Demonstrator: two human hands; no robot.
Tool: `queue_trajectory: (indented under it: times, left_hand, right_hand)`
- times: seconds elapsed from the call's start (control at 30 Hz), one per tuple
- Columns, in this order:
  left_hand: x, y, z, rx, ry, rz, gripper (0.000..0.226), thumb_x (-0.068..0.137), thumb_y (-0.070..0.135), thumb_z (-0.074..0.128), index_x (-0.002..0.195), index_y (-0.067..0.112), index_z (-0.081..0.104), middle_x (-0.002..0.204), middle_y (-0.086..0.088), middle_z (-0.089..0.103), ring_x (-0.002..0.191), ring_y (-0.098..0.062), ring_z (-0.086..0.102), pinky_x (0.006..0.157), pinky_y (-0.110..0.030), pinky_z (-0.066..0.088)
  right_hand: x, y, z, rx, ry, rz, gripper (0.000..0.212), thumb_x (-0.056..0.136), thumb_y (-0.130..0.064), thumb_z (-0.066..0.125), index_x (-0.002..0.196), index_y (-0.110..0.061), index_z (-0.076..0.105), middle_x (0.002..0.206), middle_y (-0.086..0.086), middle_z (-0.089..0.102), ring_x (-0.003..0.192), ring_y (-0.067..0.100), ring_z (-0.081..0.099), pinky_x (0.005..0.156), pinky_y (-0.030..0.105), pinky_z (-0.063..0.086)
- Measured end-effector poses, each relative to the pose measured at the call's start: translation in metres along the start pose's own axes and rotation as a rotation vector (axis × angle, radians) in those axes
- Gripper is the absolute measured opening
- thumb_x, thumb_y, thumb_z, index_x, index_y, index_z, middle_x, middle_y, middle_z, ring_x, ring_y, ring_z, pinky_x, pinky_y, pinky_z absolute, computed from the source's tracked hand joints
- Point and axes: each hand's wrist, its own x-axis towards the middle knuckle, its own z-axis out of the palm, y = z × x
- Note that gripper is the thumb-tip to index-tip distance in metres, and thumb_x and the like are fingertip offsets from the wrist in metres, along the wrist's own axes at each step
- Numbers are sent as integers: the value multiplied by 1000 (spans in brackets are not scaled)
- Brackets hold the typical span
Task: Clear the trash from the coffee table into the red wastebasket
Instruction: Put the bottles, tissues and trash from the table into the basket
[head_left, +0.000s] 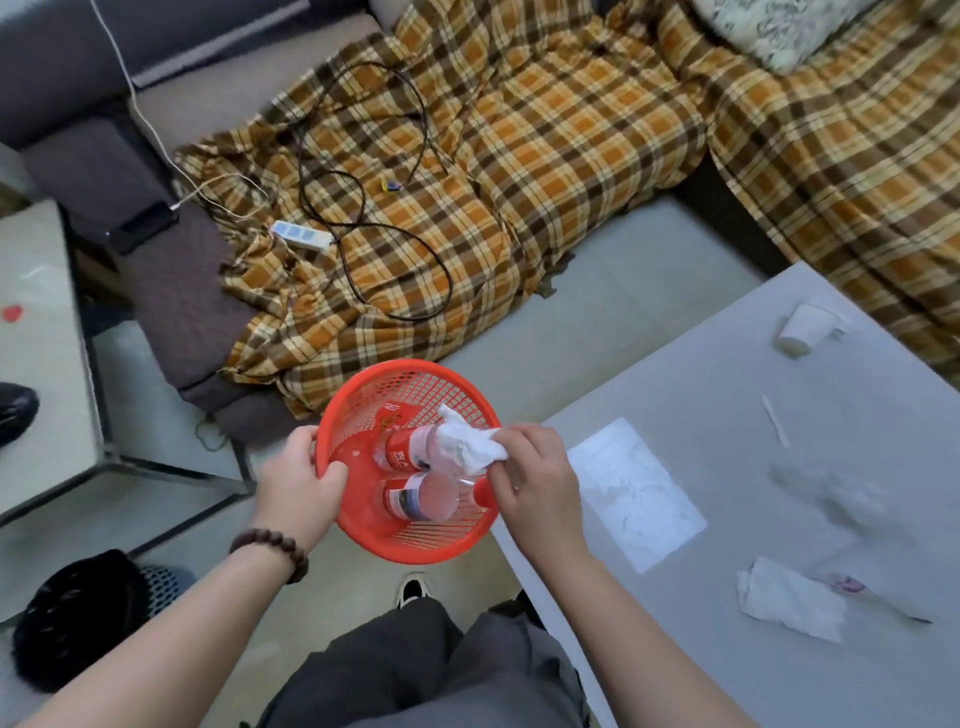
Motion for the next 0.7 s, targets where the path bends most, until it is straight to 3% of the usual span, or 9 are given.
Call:
queue_trajectory:
  times: [0.13, 0.23, 0.3, 0.37, 0.47, 0.6, 0.7]
  left_hand:
    - [-2, 17, 1, -56, -1, 28, 23, 77, 13, 58, 92, 29, 55, 70, 11, 63, 68, -17, 60, 58, -29, 39]
    - [1, 25, 2, -78, -6, 36, 22, 78, 14, 57, 95, 28, 55, 70, 13, 63, 68, -16, 60, 61, -30, 42]
    - [6, 24, 2, -90, -2, 41, 20, 79, 15, 57, 96, 27, 56, 70, 10, 64, 68, -16, 61, 62, -31, 45]
    - [13, 20, 0, -102, -2, 26, 20, 80, 15, 56, 96, 27, 56, 71, 8, 65, 68, -13, 61, 60, -29, 46]
    - [33, 15, -3, -115, -20, -17, 22, 80, 15, 55, 97, 28, 56, 75, 12, 63, 70, -11, 59, 55, -22, 41]
    - [76, 5, -10, -127, -47, -47, 22, 80, 13, 55, 99, 25, 58, 81, 5, 65, 75, -18, 59, 58, -26, 41]
    - [121, -3, -21, -152, -71, -27, 22, 80, 12, 54, 98, 24, 59, 81, 3, 66, 72, -16, 59, 54, -24, 38]
  right_hand:
    - [16, -20, 21, -49, -216, -97, 28, 75, -11, 66, 103, -8, 65, 110, 11, 60, 105, 29, 53, 91, 30, 41]
    - [24, -18, 34, -170, -481, -98, 54, 80, -25, 67, 130, -11, 52, 139, 19, 43, 130, 33, 38, 108, 39, 30]
    - [29, -20, 38, -167, -521, -112, 61, 81, -27, 68, 135, -11, 46, 145, 19, 37, 134, 33, 35, 109, 43, 30]
    - [34, -24, 40, -143, -481, -151, 61, 80, -25, 68, 135, -11, 48, 145, 19, 38, 131, 34, 39, 108, 45, 33]
    - [44, -26, 40, -80, -294, -133, 55, 82, -32, 64, 133, -16, 50, 145, 15, 40, 132, 29, 39, 109, 37, 31]
    - [60, -18, 54, -86, -95, 112, 50, 92, -33, 51, 139, -22, 40, 150, 10, 31, 138, 23, 28, 111, 34, 24]
    - [77, -12, 77, -56, -109, 367, 48, 98, -30, 41, 144, -23, 29, 153, 6, 27, 141, 17, 21, 112, 27, 15]
